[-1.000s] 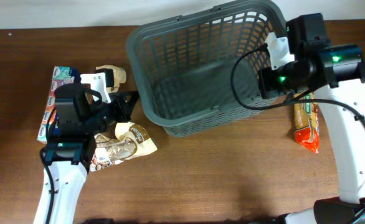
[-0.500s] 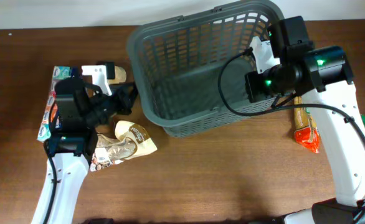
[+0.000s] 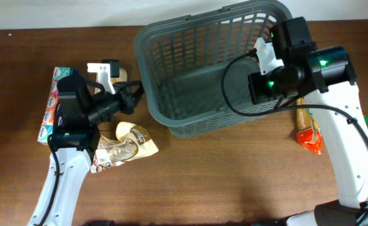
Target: Pack container
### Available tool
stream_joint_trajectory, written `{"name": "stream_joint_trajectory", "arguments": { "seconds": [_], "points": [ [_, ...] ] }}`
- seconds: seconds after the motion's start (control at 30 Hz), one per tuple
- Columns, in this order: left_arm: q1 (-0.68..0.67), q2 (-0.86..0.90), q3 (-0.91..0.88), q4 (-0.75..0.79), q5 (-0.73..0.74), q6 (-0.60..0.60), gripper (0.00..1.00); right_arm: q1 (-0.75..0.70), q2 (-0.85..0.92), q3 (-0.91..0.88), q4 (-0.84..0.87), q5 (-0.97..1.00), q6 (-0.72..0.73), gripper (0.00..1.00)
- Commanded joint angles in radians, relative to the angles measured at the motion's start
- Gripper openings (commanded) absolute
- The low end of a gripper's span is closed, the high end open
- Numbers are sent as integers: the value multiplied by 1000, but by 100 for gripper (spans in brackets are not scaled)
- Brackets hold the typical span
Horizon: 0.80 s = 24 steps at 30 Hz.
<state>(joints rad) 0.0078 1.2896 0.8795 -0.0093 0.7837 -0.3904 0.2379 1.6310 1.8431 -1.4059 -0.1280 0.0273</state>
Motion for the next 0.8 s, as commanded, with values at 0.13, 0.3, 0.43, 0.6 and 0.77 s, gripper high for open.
{"name": "stream_joint_trajectory", "arguments": {
  "seconds": [0.13,0.3,0.43,0.6,0.77],
  "points": [
    [7,23,18,53,32,-6,2,11,-1,-68,-8,5,34,4],
    [40,23,19,70,31,-6,2,12,-1,-94,1,5,34,4],
    [62,23,19,70,36,-6,2,11,-1,-94,20,6,34,4],
    [63,23,19,69,41,-6,5,11,-1,-94,121,9,14,99],
    [63,23,19,66,127,-6,14,3,-1,-93,210,26,-27,99]
  ]
}}
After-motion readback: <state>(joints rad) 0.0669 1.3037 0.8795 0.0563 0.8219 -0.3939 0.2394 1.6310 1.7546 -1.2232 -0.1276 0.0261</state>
